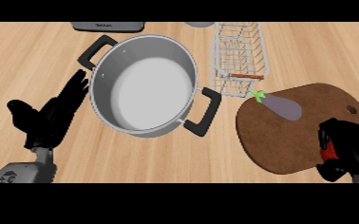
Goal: Pick the tomato from the cutting board and place it in the tiered basket
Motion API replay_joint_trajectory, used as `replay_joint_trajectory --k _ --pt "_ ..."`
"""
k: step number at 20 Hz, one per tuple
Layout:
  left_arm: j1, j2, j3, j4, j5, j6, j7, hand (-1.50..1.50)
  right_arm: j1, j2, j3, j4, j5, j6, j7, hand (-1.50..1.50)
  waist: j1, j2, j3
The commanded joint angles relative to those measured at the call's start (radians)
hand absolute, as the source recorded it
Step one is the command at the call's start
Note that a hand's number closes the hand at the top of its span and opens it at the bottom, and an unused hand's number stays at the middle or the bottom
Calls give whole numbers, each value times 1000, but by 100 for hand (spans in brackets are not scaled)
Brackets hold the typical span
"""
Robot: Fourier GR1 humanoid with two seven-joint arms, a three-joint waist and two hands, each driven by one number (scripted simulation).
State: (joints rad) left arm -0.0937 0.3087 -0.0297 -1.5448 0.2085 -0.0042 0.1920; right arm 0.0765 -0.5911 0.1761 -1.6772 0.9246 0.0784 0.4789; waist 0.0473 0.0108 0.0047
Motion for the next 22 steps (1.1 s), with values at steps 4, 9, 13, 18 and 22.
replay_joint_trajectory --k 4,9,13,18,22 --pt "12 -8 -9 1 -18 10 -11 0 -165 -119 -204 77 -259 -129 -469 150 -4 -4 7" --pt "-3 -7 7 8 -2 5 -9 0 -282 -91 -356 131 -567 -72 -709 150 -13 -6 4" --pt "25 -25 -13 -17 -14 16 -3 0 -363 -178 -467 328 -727 71 -929 150 -12 -3 0" --pt "28 8 26 -29 3 -18 25 0 -554 -234 -418 484 -732 244 -948 150 -24 -8 -4" --pt "12 -11 34 18 -19 -19 2 0 -651 -158 -336 423 -709 271 -817 150 -35 -10 -5"
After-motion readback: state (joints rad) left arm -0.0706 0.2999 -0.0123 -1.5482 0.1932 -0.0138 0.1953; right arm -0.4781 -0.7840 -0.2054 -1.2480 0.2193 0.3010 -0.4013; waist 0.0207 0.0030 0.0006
